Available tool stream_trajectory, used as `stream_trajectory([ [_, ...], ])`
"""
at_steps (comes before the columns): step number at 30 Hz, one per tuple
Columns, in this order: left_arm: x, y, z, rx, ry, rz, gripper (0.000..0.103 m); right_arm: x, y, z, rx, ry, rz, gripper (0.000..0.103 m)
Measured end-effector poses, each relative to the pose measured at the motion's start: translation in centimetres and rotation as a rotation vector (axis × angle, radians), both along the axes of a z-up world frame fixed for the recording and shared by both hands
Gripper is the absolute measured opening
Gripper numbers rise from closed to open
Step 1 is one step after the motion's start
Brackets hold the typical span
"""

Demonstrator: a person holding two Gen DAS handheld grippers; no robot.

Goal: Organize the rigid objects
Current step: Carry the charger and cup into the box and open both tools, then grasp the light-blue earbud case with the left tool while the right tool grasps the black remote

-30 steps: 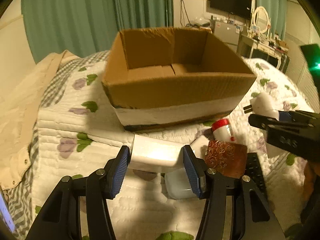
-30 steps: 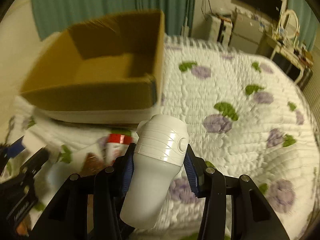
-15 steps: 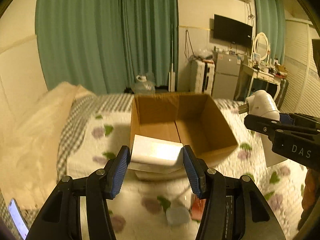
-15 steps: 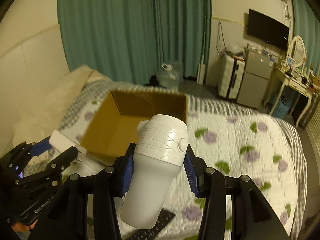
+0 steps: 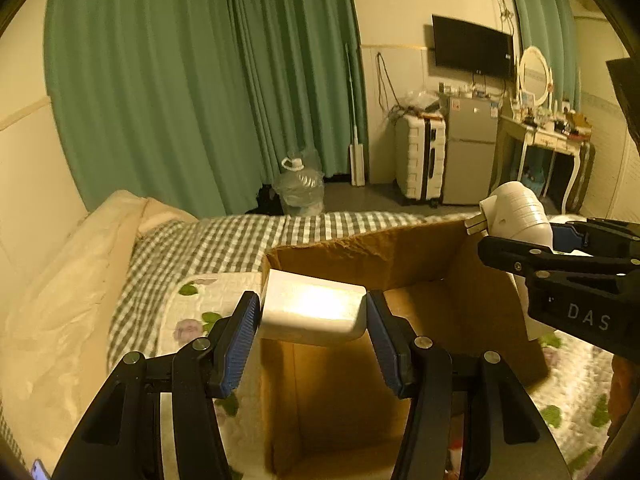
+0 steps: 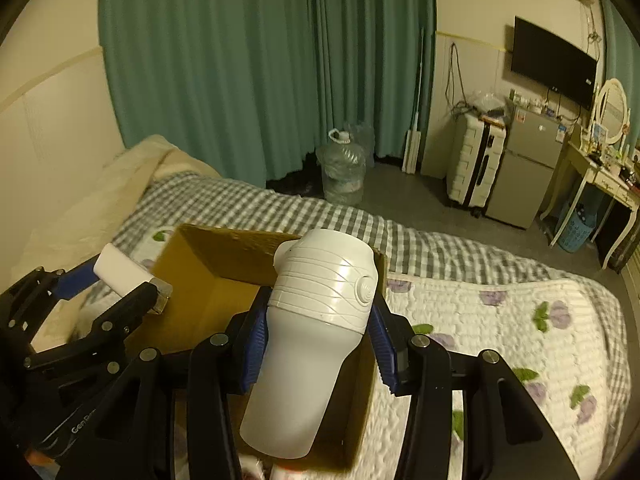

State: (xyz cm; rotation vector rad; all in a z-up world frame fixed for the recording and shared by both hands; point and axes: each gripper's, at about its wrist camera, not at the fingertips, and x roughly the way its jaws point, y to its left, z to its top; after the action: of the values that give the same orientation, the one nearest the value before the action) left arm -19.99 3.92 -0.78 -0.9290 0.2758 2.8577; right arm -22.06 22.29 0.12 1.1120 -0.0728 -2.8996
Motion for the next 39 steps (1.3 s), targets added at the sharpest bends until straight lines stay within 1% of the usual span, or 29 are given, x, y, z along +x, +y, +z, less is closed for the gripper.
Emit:
stream_trajectory([
  [3,-1.5,0.4,-1.9,-0.017,-0.024,0.0,0.055,-1.8,0.1,-2.2,0.001,-0.026,0.0,0.046],
  [7,-2.4,0.7,-4.0,-0.024,-0.052,-0.003,0.055,-2.8,0.2,-4.2,0.011,-0.05,0.008,0.046],
  [10,-2.6,1.1,-4.7,-0.014,-0.065,-0.013,0.055,-2.8,0.2,-4.5,0.021,-0.042,0.012,0.046],
  [13,-2.3,1.1,-4.5,0.018,-0.058,-0.029,0.057,-2.5,0.4,-3.9,0.005,-0.018,0.0,0.047],
  [14,-2.0,1.0,-4.0,0.027,-0.043,-0.032,0.061,-2.4,0.5,-3.6,0.0,-0.017,-0.008,0.048],
  [15,-1.8,1.0,-3.6,0.027,-0.034,-0.03,0.065,-2.2,0.7,-3.2,-0.004,-0.01,-0.021,0.058],
  [16,-1.4,1.0,-3.0,0.021,-0.022,-0.022,0.071,-1.8,0.8,-2.5,-0.006,0.004,-0.034,0.065],
  [17,-1.2,1.1,-2.6,0.018,-0.013,-0.022,0.071,-1.2,0.8,-1.7,-0.005,0.021,-0.044,0.073],
  [21,0.8,1.0,0.3,-0.008,0.022,-0.011,0.071,1.6,0.7,1.7,0.022,0.064,-0.074,0.074],
  [23,2.2,0.7,2.1,-0.006,0.042,-0.01,0.071,3.5,0.6,3.8,0.035,0.084,-0.087,0.075],
  [28,7.0,-0.5,7.8,0.028,0.104,-0.009,0.075,9.7,0.1,9.7,0.071,0.146,-0.112,0.081],
  [31,10.6,-1.5,10.9,0.035,0.148,0.0,0.076,13.3,-0.5,12.4,0.085,0.178,-0.121,0.082],
  [34,14.5,-2.4,13.5,0.037,0.191,-0.01,0.077,16.9,-1.5,14.4,0.099,0.201,-0.119,0.083],
  [37,17.6,-3.0,14.7,0.046,0.212,-0.023,0.078,20.1,-2.6,15.3,0.105,0.213,-0.109,0.086],
  [39,19.0,-3.3,14.9,0.048,0.217,-0.026,0.078,21.5,-3.3,15.4,0.099,0.209,-0.107,0.087],
])
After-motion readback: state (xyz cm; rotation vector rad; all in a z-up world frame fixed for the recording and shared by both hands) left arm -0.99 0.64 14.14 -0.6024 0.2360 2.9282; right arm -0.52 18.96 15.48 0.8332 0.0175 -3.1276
